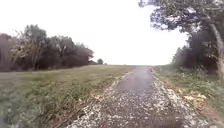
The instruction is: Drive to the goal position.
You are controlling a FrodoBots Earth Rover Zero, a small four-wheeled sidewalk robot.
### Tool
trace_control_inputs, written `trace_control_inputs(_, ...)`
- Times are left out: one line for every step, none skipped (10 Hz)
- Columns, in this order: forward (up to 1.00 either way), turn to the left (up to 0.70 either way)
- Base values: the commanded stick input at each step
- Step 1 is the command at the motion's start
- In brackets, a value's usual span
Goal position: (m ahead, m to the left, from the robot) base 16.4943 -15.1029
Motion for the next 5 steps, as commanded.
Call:
trace_control_inputs(0.7,0.0)
trace_control_inputs(0.7,0.0)
trace_control_inputs(0.7,0.0)
trace_control_inputs(0.7,0.0)
trace_control_inputs(0.7,0.0)
